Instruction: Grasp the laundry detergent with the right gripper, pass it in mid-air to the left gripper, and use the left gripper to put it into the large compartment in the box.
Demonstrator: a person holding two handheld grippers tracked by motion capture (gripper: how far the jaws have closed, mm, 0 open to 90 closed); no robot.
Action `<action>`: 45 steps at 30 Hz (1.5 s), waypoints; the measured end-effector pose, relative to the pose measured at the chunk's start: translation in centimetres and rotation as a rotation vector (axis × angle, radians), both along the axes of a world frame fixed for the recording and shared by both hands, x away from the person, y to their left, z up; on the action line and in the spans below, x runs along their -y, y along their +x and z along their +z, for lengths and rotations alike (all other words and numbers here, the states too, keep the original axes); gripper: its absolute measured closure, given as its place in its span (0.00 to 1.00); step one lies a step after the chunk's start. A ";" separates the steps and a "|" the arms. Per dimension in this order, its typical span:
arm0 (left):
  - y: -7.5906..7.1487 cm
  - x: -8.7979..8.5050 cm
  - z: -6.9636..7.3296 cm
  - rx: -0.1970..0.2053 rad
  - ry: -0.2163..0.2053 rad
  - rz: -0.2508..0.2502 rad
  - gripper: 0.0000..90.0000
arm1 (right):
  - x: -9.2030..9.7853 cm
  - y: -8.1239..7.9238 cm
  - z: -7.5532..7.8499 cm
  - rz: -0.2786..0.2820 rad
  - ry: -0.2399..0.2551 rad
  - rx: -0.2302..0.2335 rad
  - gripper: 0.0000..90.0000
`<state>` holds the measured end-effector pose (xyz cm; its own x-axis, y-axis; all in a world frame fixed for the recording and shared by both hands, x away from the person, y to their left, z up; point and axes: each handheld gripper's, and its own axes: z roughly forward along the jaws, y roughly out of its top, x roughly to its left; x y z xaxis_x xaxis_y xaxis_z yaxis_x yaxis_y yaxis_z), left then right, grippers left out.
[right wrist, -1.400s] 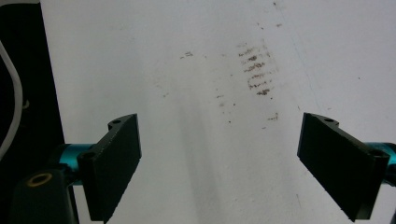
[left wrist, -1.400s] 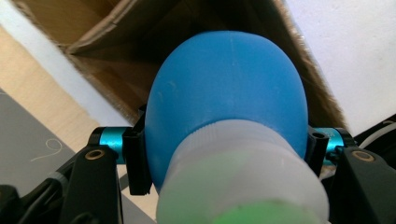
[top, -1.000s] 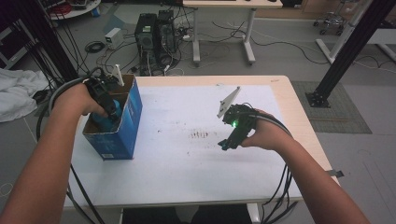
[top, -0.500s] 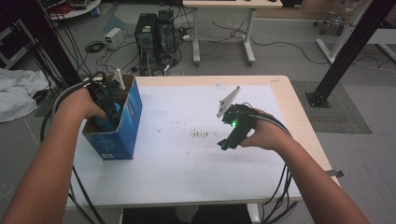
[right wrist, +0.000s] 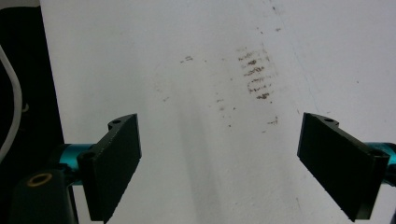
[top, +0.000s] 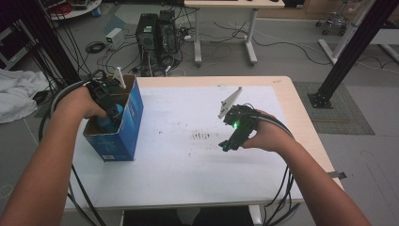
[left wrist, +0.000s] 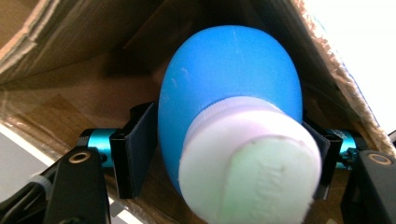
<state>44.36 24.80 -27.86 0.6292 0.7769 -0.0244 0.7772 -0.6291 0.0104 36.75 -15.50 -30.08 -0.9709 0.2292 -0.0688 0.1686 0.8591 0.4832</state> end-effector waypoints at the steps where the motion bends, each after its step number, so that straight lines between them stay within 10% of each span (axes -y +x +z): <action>1: 0.0 0.0 0.0 0.000 0.000 0.000 0.35 | 0.0 0.0 0.0 0.000 0.000 0.000 0.14; 25: -1.8 0.2 4.5 0.070 0.004 -0.041 0.27 | 0.3 -0.2 0.7 -0.004 0.005 0.011 0.14; 45: -5.2 3.6 9.1 0.116 0.013 -0.288 0.24 | 0.1 -0.4 1.7 -0.007 -0.015 0.017 0.14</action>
<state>39.21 21.24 -18.73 0.8216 0.5658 0.0694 0.5608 -0.8241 0.0795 36.39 -15.62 -28.34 -0.9680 0.2348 -0.0891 0.1663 0.8652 0.4731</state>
